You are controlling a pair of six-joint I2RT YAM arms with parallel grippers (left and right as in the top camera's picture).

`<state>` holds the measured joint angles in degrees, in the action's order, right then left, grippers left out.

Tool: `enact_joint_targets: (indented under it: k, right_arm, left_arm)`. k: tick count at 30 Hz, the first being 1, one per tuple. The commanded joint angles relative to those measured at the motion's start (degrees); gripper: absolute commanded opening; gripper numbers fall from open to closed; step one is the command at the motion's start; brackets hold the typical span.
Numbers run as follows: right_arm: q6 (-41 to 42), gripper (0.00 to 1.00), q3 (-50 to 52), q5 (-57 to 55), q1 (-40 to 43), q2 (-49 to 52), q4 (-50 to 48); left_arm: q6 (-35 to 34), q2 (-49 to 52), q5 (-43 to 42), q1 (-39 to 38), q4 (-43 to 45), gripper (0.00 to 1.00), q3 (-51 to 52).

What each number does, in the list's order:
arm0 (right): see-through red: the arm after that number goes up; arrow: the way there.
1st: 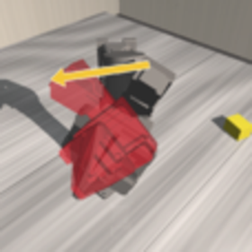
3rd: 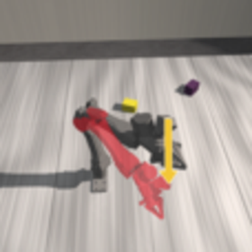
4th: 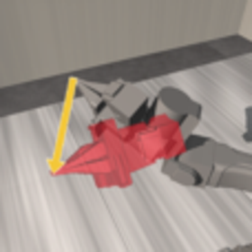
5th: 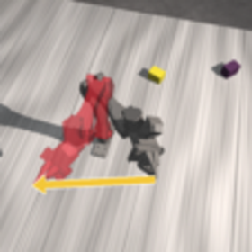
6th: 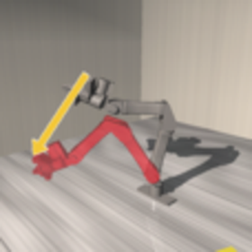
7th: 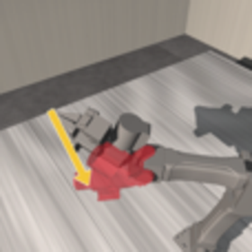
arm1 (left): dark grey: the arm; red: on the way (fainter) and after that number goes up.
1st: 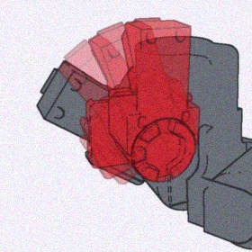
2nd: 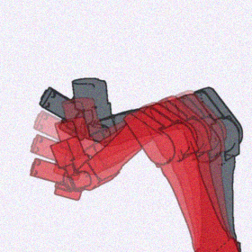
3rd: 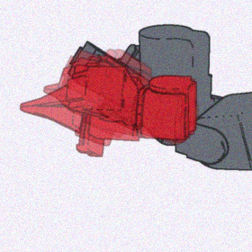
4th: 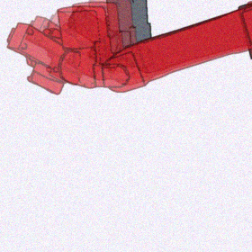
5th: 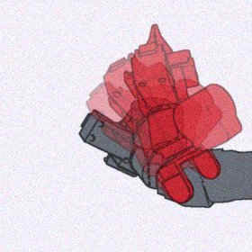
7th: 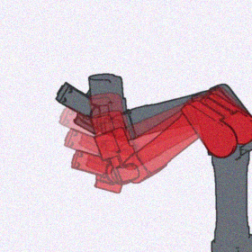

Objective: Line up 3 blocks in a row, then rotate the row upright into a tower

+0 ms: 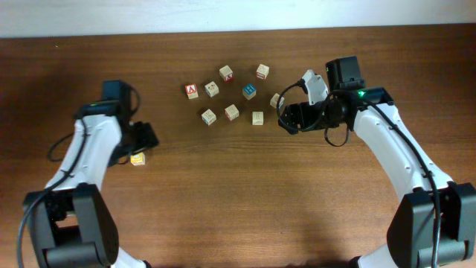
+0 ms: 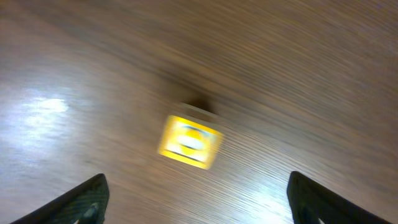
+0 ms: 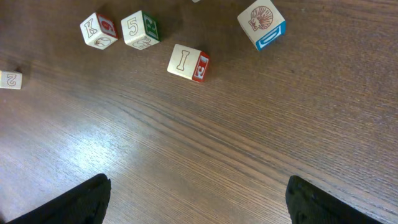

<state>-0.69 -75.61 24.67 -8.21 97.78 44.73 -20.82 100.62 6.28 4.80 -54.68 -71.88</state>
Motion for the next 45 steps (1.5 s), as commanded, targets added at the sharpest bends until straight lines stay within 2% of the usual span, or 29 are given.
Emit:
enact_joint_targets:
  k: [1, 3, 6, 9, 14, 19, 21, 24, 26, 29, 31, 33, 40, 42, 45]
  right_arm:
    - [-0.4, 0.9, -1.0, -0.3, -0.1, 0.3, -0.2]
    - [-0.3, 0.9, -1.0, -0.3, -0.1, 0.3, -0.2]
    - [-0.4, 0.9, -1.0, -0.3, -0.1, 0.3, -0.2]
    - [-0.4, 0.9, -1.0, -0.3, -0.1, 0.3, -0.2]
    - [-0.4, 0.91, -1.0, -0.3, -0.1, 0.3, -0.2]
    - [-0.4, 0.91, -1.0, -0.3, -0.1, 0.4, -0.2]
    - [-0.4, 0.91, -1.0, -0.3, -0.1, 0.4, -0.2]
    - [-0.4, 0.91, -1.0, -0.3, -0.1, 0.4, -0.2]
    - [-0.4, 0.91, -1.0, -0.3, -0.1, 0.4, -0.2]
    - [-0.4, 0.91, -1.0, -0.3, -0.1, 0.4, -0.2]
    - [-0.4, 0.91, -1.0, -0.3, -0.1, 0.4, -0.2]
    - [-0.4, 0.91, -1.0, -0.3, -0.1, 0.4, -0.2]
    - [-0.4, 0.91, -1.0, -0.3, -0.1, 0.4, -0.1]
    - [-0.4, 0.91, -1.0, -0.3, -0.1, 0.4, -0.1]
    - [-0.4, 0.91, -1.0, -0.3, -0.1, 0.4, -0.1]
  left_arm:
    - [-0.2, -0.1, 0.4, 4.1, 0.0, 0.97, 0.0]
    - [0.2, -0.1, 0.4, 5.4, 0.7, 0.98, 0.6]
    - [7.8, 0.0, -0.9, 5.9, 4.2, 0.96, 1.9]
    - [12.3, 0.0, -0.9, 5.8, 6.4, 0.9, 3.1]
    - [19.2, 0.0, -5.4, 5.5, 7.6, 0.9, 7.9]
    - [20.4, 0.0, -5.4, 5.5, 14.2, 0.84, 13.5]
    - [20.4, 0.0, -5.4, 5.5, 15.6, 0.76, 14.1]
    - [20.4, 0.0, -5.5, 5.5, 17.6, 0.58, 14.1]
    - [20.4, 0.0, -5.5, 5.3, 18.3, 0.51, 14.1]
    - [20.5, 0.0, -5.5, 4.2, 19.1, 0.45, 14.1]
    - [20.5, 0.0, -5.5, 2.1, 20.1, 0.49, 14.1]
    - [20.5, 0.0, -5.4, 0.5, 20.8, 0.49, 14.1]
    - [18.6, 0.1, -3.7, -0.5, 19.7, 0.25, 14.1]
    - [18.5, 0.1, -5.3, -1.5, 19.5, 0.22, 14.1]
    - [17.7, 0.1, -7.0, -4.7, 19.2, 0.22, 14.1]
